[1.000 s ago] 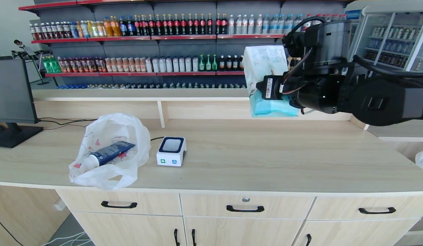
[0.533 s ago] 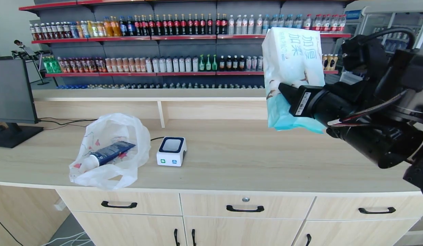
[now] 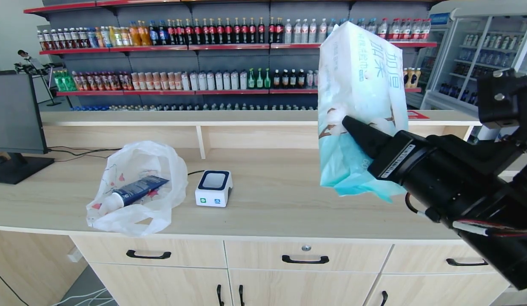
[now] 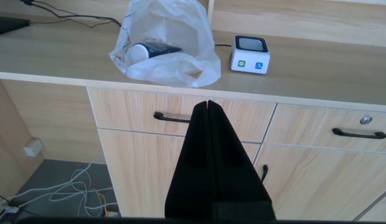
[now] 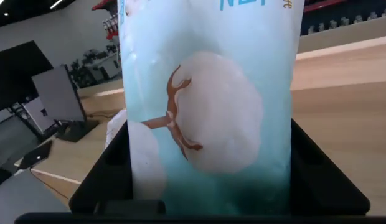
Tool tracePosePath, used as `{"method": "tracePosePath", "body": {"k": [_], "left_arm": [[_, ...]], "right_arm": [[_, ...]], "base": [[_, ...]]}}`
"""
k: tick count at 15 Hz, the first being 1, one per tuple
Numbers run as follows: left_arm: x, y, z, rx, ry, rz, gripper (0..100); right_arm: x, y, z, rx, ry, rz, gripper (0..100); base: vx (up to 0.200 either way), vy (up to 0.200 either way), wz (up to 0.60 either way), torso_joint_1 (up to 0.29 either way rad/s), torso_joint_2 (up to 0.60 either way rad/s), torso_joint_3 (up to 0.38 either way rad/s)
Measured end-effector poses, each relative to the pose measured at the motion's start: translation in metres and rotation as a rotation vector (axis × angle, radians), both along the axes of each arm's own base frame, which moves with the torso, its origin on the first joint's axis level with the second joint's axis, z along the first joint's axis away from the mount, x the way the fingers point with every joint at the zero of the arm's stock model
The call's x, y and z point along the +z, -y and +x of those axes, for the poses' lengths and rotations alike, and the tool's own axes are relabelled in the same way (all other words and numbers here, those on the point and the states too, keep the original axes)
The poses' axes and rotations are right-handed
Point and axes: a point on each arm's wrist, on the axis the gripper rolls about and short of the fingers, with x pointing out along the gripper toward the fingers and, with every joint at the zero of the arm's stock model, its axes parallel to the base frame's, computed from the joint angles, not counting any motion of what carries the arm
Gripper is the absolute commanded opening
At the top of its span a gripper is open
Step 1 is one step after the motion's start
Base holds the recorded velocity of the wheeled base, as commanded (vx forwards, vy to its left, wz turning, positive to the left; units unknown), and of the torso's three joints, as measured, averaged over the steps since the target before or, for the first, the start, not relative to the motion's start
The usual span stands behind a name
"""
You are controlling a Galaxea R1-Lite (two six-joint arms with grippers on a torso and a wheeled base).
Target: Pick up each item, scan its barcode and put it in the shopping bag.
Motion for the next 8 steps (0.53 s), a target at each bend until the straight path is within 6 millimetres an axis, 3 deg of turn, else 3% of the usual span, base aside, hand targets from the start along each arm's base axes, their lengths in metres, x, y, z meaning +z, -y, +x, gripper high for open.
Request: {"method": "tracePosePath", "body": {"k": [4,6,8], "left_arm": [[0.0,0.0,0.0,0.0,0.0,0.0,0],[0.0,0.0,0.0,-0.001,0.0,0.0,0],[0.0,0.0,0.0,0.0,0.0,0.0,0]], "right_arm": [[-0.019,0.0,-0.019,0.204,-0.035,0.082,0],[-0.045,0.012,-0.03,0.235,-0.109,0.056,0],[-0.056,0.024,-0.042,0.279,-0.181,0.122,0]], "base": [[0.0,0.0,0.0,0.0,0.0,0.0],[0.0,0.0,0.0,0.0,0.0,0.0],[0.0,0.0,0.0,0.0,0.0,0.0]]}}
